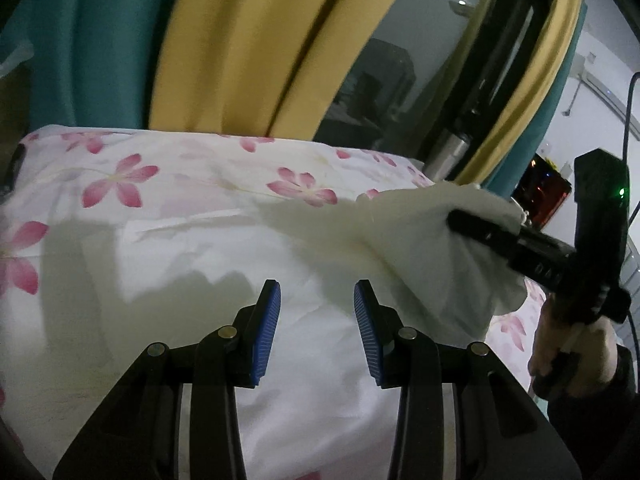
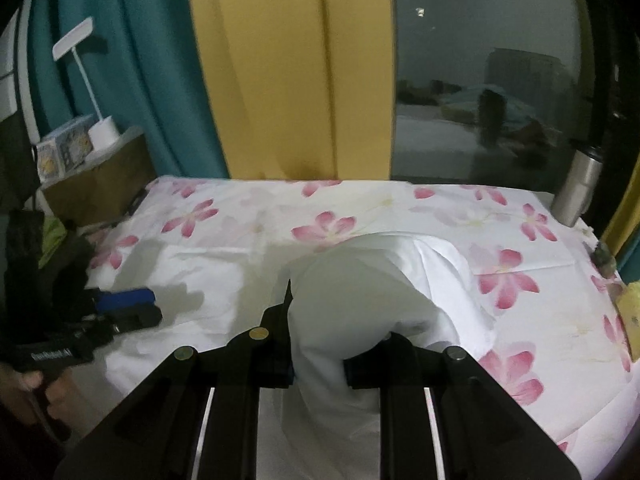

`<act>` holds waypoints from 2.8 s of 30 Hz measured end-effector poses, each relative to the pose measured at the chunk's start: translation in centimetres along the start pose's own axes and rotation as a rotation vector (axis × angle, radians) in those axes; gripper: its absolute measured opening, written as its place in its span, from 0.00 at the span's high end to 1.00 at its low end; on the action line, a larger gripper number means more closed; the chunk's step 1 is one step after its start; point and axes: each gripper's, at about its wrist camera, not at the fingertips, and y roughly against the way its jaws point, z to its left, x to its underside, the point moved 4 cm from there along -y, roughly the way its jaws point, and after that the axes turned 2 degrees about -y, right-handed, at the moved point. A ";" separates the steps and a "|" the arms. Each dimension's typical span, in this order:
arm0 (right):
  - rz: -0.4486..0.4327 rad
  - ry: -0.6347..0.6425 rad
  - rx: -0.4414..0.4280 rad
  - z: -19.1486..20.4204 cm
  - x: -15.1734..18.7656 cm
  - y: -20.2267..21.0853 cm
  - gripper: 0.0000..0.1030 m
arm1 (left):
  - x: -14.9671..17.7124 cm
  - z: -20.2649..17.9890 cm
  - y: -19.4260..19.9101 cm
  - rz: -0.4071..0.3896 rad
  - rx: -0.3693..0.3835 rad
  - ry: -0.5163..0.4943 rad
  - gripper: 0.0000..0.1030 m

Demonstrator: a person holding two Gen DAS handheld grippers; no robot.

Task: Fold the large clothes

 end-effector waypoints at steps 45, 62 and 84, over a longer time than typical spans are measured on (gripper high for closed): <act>0.110 0.246 -0.445 12.0 3.5 1.4 0.20 | -1.4 3.4 2.9 0.007 -0.044 -0.052 0.50; 0.161 -0.126 -0.117 -6.6 5.7 -1.9 0.20 | -0.6 2.1 -8.4 0.253 0.069 -0.112 0.97; 0.214 0.043 -0.209 1.9 4.3 -8.9 0.10 | 0.8 9.3 0.9 0.145 -0.083 0.066 0.97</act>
